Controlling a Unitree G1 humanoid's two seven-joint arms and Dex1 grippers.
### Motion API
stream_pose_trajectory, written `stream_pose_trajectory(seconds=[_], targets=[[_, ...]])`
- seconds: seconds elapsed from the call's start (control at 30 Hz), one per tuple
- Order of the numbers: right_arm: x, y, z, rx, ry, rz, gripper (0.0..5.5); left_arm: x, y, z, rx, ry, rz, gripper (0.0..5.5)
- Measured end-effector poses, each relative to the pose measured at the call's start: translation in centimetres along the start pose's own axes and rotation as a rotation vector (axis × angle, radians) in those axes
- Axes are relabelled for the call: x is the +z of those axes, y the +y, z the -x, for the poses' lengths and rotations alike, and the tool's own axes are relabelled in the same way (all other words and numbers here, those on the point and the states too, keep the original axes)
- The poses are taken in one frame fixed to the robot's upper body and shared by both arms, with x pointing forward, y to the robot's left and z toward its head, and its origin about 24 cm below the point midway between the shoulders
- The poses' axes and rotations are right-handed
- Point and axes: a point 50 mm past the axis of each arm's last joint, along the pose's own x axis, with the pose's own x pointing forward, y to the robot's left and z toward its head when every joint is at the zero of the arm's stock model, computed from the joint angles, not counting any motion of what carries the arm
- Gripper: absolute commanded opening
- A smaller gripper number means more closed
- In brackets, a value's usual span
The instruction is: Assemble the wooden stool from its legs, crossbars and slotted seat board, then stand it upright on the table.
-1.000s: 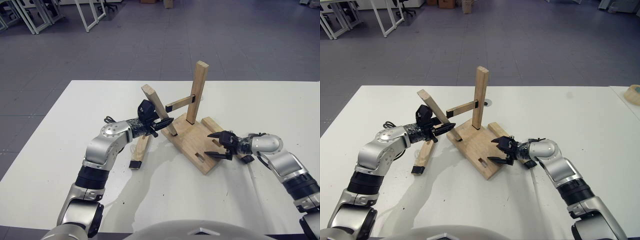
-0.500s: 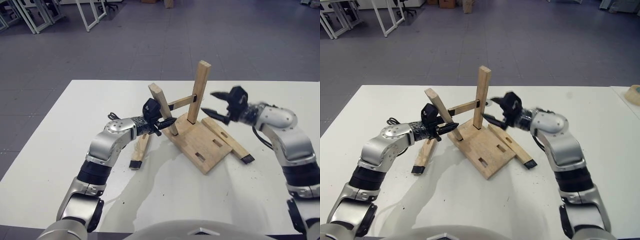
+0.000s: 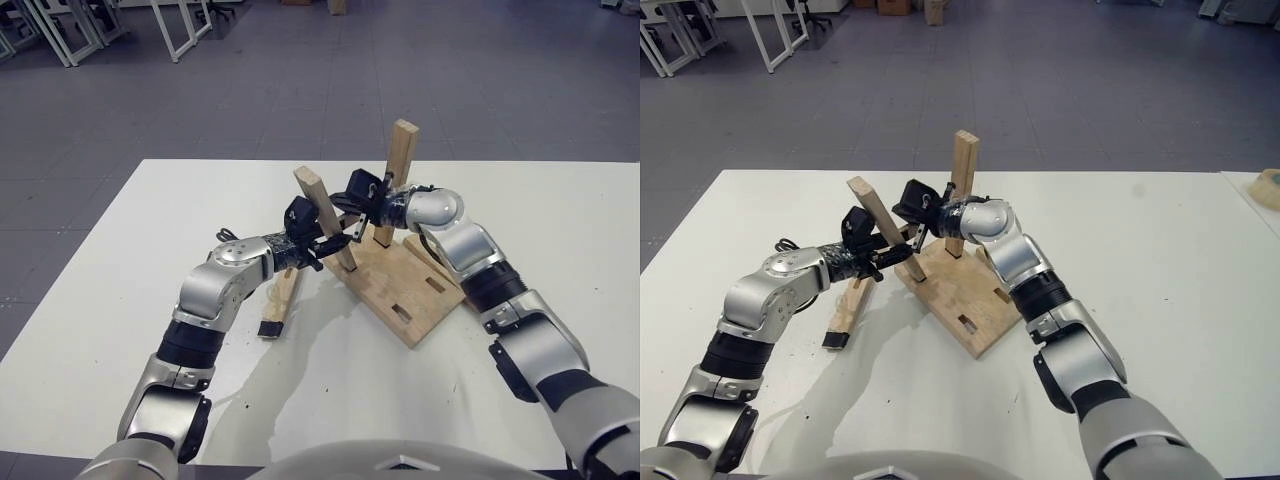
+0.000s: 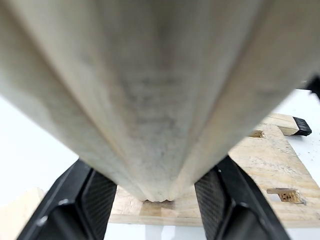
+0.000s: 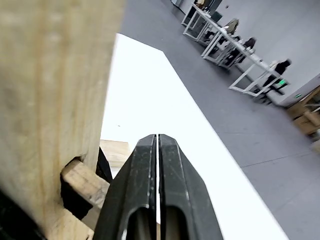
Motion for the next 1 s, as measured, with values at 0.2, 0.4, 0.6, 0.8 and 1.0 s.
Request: stream_pose_trajectory(seconds=[0.2, 0.4, 0.6, 0.8, 1.0], targets=[[0.4, -2.2, 1.7, -0.115, -0.120, -0.192, 0.10, 0.1, 0.0, 0.0, 0.000, -0.002, -0.001, 2.04], [3.3, -4.4, 2.9, -0.210, -0.243, -0.214, 0.10, 0.2, 0.0, -0.1, -0.001, 0.003, 0.000, 2.04], [-1.3, -2.7, 2.3, -0.008, 0.039, -0.526, 0.10, 0.6, 0.0, -0.6, -0.010, 0.035, 0.001, 2.04], [-0.8, -2.9, 2.4, 0.022, 0.100, -0.548, 0.10, 0.6, -0.1, -0.6, -0.008, 0.039, -0.001, 2.04], [0.3, -2.7, 4.4, -0.045, -0.101, -0.567, 0.10, 0.8, 0.0, -0.4, -0.016, 0.028, 0.033, 2.04]])
